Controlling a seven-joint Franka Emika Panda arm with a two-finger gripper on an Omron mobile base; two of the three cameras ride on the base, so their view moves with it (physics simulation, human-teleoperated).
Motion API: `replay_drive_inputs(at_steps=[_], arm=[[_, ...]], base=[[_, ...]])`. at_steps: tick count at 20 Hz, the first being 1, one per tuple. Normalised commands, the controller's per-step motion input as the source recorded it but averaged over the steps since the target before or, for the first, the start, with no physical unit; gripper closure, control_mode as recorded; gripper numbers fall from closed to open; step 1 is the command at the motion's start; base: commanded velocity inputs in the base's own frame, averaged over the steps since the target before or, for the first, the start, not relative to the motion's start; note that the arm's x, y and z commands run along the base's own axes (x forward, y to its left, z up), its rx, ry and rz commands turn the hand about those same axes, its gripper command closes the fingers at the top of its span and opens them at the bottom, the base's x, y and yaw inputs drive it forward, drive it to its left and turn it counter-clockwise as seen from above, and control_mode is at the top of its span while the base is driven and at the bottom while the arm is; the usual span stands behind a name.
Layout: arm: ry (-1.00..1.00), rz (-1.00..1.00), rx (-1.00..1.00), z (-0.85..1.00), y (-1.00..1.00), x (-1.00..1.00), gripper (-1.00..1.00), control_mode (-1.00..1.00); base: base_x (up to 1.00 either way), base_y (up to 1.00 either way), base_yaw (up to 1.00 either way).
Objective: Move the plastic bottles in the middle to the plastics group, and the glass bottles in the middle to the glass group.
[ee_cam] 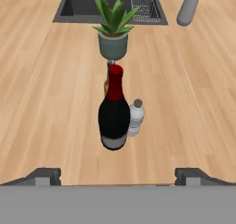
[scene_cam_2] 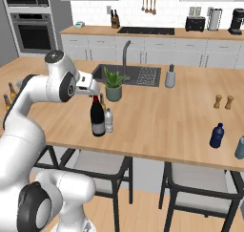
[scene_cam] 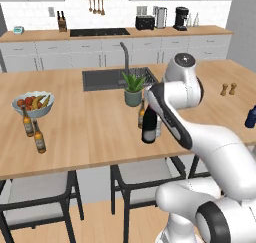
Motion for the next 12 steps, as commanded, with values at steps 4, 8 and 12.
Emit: replay_drive_inputs(at_steps=[4,8,12], arm=[[-0.10,0.00,0.00,-0.01,0.00,0.41,-1.00,-1.00],[0.01,0.00,0.00,-0.01,0.00,0.21,-1.00,-1.00],[0.09,0.00,0.00,-0.13,0.00,0.13,-1.00,-1.00]], base=[[0.00,0.00,0.00],[0.00,0.00,0.00],[0.00,0.00,0.00]])
